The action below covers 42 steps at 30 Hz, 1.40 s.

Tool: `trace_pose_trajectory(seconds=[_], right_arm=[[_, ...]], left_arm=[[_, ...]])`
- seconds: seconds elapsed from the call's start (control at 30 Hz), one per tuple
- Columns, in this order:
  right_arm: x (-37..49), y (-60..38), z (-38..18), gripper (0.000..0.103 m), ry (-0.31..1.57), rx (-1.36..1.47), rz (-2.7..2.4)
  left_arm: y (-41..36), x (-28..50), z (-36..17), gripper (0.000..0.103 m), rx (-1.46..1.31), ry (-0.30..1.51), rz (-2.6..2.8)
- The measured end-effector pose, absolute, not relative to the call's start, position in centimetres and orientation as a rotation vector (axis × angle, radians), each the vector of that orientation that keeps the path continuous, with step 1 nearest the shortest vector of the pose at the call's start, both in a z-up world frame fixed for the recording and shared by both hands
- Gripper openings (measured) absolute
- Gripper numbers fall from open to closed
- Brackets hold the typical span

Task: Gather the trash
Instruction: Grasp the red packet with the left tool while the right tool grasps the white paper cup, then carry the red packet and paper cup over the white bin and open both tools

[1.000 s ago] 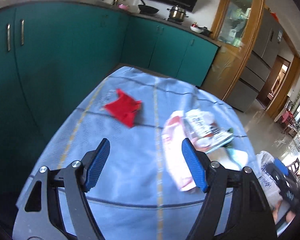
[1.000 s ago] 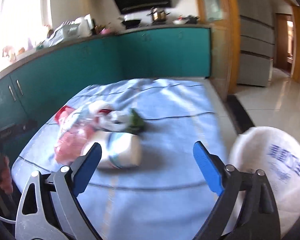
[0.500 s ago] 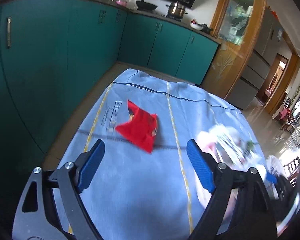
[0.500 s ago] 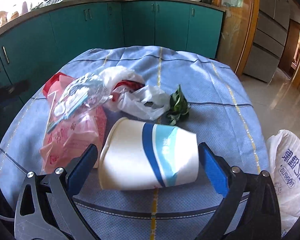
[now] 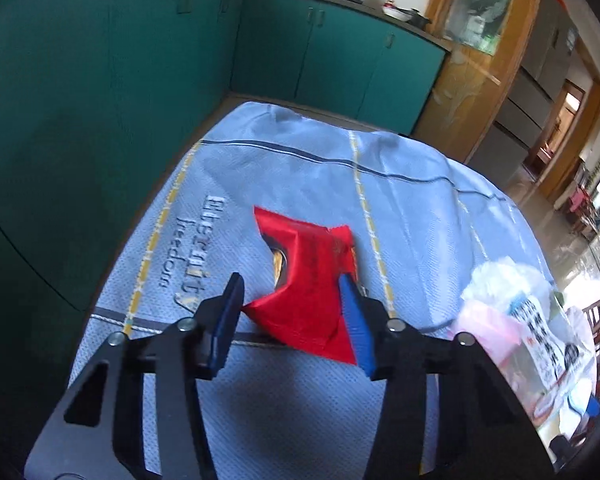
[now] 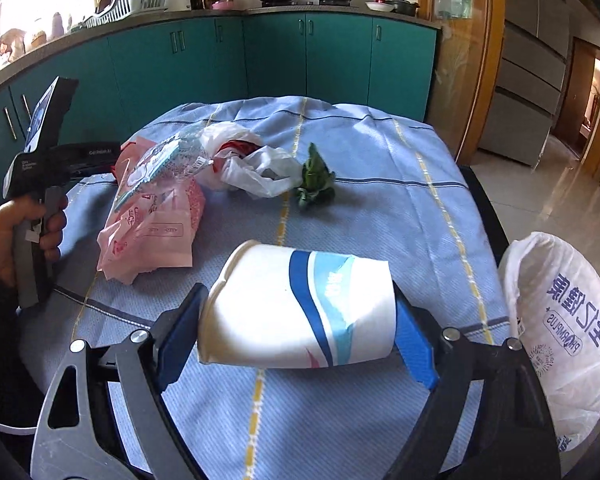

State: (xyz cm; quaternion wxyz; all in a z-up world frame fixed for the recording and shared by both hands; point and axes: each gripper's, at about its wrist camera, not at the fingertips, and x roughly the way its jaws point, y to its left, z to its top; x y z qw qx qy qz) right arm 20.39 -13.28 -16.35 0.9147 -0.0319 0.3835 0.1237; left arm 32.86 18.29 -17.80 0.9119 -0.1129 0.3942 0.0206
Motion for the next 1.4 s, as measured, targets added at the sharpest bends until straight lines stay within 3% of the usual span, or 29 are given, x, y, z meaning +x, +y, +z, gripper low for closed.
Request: trace_pose_trajectory(seconds=[0.57,1.4], right_arm=[[16.9,-17.3,-16.1,0.085,0.738,-0.059,0.186],[9.5,-32.1,-10.1,0.085,0.480,0.000,-0.133]], left_arm=[[13.4,16.3,-12.3,0.046,-0.153,0.644,-0.027],[-8.3,16.5,-6.6,0.046,-0.001,0.467,-0.433]])
